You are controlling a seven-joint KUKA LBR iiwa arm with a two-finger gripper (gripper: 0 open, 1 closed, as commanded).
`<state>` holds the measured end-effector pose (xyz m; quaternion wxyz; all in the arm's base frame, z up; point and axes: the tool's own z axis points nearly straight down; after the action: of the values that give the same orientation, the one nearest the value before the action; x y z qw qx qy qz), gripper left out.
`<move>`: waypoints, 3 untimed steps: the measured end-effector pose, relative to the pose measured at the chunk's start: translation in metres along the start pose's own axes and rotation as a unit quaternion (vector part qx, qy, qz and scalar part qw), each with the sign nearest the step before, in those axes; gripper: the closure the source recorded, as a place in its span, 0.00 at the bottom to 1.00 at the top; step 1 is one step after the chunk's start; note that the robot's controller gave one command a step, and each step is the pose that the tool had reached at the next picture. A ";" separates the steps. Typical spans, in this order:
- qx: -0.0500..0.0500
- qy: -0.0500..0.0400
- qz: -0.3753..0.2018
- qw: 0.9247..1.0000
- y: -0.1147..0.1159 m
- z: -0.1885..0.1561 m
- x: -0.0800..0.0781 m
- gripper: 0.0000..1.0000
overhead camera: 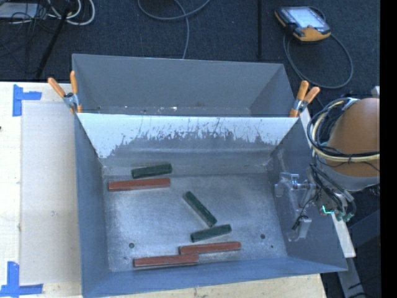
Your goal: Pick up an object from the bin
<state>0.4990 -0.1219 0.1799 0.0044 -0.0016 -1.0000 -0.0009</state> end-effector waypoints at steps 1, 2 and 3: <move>0.001 -0.004 -0.002 1.000 0.000 -0.004 -0.002 0.00; 0.002 -0.006 0.005 1.000 0.043 0.025 0.004 0.00; 0.001 -0.004 -0.062 0.998 0.074 0.071 0.003 0.00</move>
Offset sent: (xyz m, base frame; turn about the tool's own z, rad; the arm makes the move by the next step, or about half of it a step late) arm -0.0173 0.1323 -0.0805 0.0090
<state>0.4956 -0.0474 0.1094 0.0001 0.0605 -0.9982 -0.0006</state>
